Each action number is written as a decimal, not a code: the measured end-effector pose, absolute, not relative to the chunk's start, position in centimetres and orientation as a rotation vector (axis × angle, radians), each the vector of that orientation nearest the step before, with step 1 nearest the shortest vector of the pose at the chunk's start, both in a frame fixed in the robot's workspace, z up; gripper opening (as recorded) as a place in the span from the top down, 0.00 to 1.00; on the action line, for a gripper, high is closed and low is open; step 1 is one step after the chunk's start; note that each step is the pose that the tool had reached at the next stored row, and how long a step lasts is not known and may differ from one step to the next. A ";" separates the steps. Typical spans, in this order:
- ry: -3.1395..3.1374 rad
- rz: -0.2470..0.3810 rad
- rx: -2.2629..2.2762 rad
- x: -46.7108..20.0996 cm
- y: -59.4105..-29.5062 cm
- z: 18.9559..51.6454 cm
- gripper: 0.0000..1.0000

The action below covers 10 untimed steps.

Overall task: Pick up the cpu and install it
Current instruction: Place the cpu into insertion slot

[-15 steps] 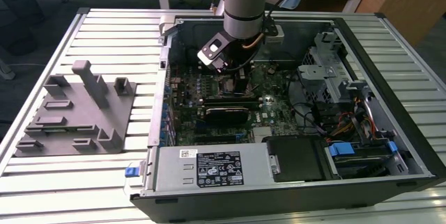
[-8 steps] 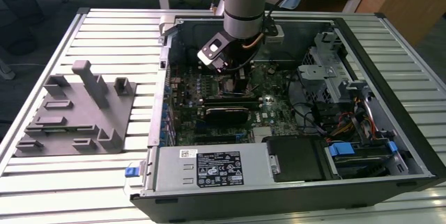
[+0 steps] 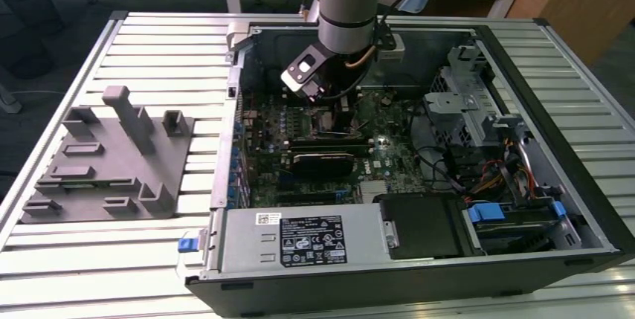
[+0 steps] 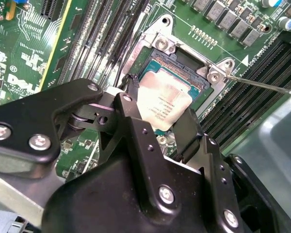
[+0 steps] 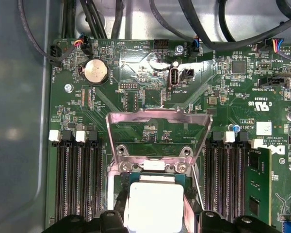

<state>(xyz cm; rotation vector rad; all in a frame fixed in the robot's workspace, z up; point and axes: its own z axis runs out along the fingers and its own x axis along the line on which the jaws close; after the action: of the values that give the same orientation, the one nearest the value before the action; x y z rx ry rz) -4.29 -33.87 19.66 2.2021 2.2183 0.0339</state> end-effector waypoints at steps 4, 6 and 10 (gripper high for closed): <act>2.224 0.034 2.196 -4.3 -33.9 19.7 0.46; 2.247 0.034 2.173 -4.3 -33.9 19.7 0.46; 2.261 0.034 2.159 -4.5 -33.9 19.7 0.46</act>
<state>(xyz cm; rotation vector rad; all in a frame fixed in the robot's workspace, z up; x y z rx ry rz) -4.53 -33.87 19.67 2.1585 2.2611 0.0342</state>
